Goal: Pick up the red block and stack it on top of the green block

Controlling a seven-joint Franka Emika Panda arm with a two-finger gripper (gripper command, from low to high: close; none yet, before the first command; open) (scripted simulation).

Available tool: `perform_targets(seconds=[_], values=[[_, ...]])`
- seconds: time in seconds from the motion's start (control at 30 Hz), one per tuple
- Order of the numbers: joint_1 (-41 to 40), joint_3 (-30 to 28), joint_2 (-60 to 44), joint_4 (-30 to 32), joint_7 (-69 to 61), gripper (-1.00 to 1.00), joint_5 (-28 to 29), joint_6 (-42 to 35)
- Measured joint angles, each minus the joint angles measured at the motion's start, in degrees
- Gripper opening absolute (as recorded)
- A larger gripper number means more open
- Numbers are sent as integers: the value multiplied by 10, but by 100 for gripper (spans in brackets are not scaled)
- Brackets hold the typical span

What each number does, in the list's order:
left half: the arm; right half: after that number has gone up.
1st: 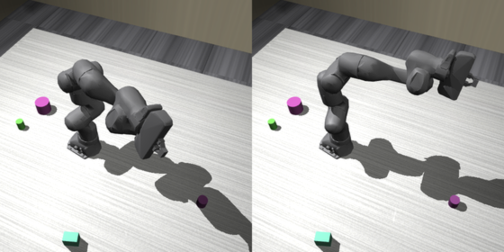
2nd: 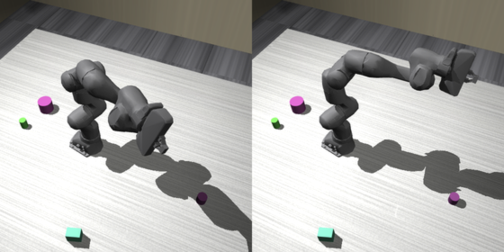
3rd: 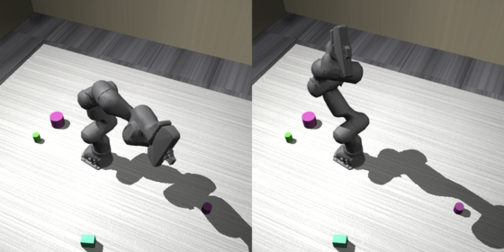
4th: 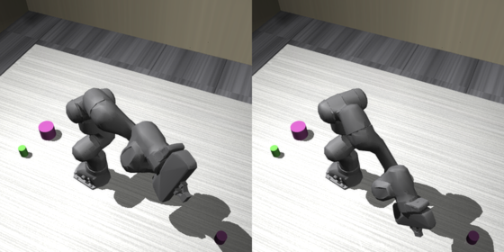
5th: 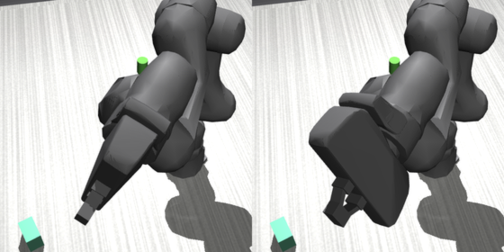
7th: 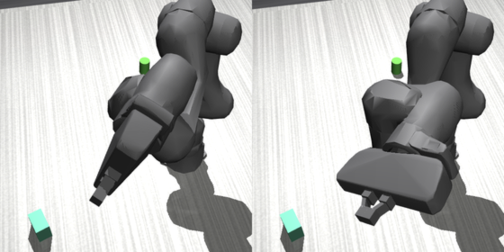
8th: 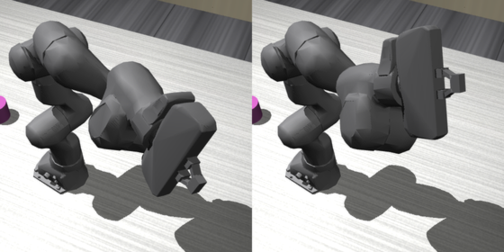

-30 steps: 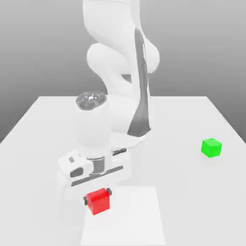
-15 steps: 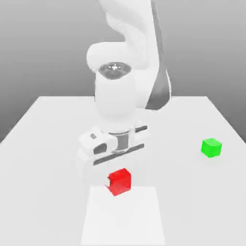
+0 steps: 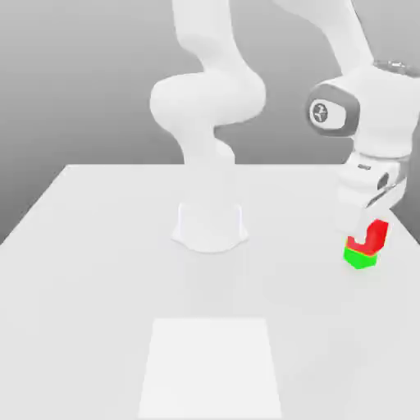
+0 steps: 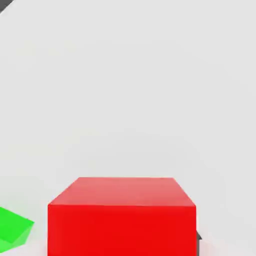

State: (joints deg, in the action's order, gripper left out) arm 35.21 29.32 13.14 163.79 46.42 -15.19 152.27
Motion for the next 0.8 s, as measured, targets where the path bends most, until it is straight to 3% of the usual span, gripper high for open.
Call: perform_targets(seconds=[0.13, 0.4, 0.6, 0.8], values=[[56, 63, 7, 10, 66, -100, -24, 3], [30, 92, -49, 10, 113, -100, 32, 61], [-2, 101, -102, 10, 169, -100, 113, 107], [-6, 71, -161, 8, 259, -100, 239, 147]])
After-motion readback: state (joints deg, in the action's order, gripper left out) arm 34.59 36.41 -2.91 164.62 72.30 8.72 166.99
